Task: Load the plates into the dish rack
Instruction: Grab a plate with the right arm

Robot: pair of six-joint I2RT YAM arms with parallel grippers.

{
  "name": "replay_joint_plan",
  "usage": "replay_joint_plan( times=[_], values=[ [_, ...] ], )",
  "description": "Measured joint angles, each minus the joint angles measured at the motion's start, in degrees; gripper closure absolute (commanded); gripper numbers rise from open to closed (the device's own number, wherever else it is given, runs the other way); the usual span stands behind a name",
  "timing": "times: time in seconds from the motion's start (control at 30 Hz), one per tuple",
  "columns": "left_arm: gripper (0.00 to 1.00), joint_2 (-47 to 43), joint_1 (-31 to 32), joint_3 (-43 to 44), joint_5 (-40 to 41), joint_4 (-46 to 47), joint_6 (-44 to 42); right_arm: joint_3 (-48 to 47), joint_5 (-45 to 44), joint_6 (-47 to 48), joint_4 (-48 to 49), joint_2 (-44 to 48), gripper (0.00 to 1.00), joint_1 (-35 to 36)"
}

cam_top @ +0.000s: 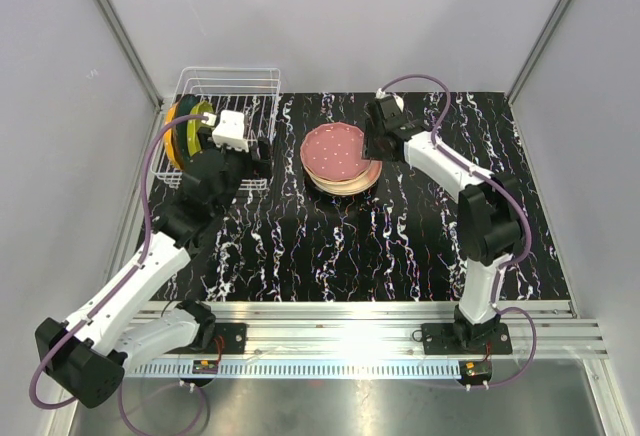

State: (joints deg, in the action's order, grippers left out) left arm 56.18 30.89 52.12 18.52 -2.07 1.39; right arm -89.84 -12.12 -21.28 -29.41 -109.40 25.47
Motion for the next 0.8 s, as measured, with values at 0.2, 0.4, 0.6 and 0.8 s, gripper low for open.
replay_joint_plan(
  times=[0.2,0.4,0.6,0.8],
  values=[
    [0.08,-0.4,0.2,0.0,0.3,-1.0,0.1,-0.9,0.3,-0.2,-0.5,-2.2,0.52,-0.1],
    [0.08,-0.7,0.9,0.0,1.0,-1.3,0.0,-2.5,1.1,-0.2,-0.5,-3.9,0.55,-0.5],
    [0.08,-0.7,1.2,0.0,1.4,-1.3,0.0,-5.0,1.3,-0.1,-0.5,-6.1,0.70,-1.2],
    [0.07,-0.7,1.3,0.0,1.7,-1.3,-0.1,-5.4,1.8,0.1,-0.5,-6.7,0.71,-1.3]
  ],
)
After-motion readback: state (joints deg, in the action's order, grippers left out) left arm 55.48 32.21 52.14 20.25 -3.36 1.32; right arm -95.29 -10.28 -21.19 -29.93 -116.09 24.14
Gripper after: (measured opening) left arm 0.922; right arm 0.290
